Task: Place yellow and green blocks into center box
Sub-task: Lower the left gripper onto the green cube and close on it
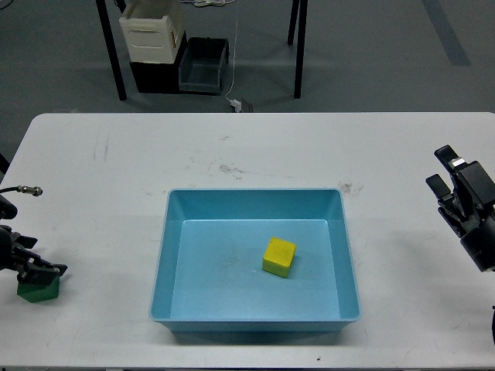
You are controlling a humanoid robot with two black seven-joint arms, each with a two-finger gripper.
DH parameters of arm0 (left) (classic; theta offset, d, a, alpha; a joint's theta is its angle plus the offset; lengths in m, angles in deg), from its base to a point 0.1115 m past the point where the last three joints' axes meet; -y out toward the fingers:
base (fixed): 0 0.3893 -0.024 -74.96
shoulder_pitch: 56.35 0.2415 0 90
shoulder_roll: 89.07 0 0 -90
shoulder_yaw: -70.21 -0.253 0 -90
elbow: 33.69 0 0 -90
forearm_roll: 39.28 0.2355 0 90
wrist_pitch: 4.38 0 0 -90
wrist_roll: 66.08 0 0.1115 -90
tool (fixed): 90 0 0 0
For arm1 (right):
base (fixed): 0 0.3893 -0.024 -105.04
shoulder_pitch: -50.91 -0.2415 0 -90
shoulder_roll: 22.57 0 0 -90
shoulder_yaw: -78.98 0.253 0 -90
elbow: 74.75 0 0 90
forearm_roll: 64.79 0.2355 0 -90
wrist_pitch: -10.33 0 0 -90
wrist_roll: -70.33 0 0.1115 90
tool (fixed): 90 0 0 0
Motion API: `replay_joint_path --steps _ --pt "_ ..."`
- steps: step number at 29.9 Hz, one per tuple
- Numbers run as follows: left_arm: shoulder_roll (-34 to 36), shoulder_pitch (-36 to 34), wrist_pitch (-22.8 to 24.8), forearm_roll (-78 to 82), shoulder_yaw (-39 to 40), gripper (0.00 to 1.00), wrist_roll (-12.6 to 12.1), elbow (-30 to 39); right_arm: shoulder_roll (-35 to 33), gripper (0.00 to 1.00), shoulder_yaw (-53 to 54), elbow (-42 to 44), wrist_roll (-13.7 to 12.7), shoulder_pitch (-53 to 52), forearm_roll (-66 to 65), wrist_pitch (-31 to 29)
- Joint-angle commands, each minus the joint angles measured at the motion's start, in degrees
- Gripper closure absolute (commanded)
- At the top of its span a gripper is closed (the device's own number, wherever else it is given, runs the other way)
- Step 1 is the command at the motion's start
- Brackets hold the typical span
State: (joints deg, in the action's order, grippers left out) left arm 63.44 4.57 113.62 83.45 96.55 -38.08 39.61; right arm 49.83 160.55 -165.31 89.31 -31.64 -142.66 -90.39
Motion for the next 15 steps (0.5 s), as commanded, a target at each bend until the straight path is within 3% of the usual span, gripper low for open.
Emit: replay_joint_path --steps 1,15 --pt "3.5 0.2 0.0 -5.8 -2.1 0.00 0.0 3.5 0.0 0.00 -0.4 0.0 0.0 0.1 0.0 0.0" --pt "5.3 0.3 0.0 -6.5 -8.2 0.00 0.0 4.1 0.1 0.01 -0.4 0.3 0.0 0.1 0.0 0.0"
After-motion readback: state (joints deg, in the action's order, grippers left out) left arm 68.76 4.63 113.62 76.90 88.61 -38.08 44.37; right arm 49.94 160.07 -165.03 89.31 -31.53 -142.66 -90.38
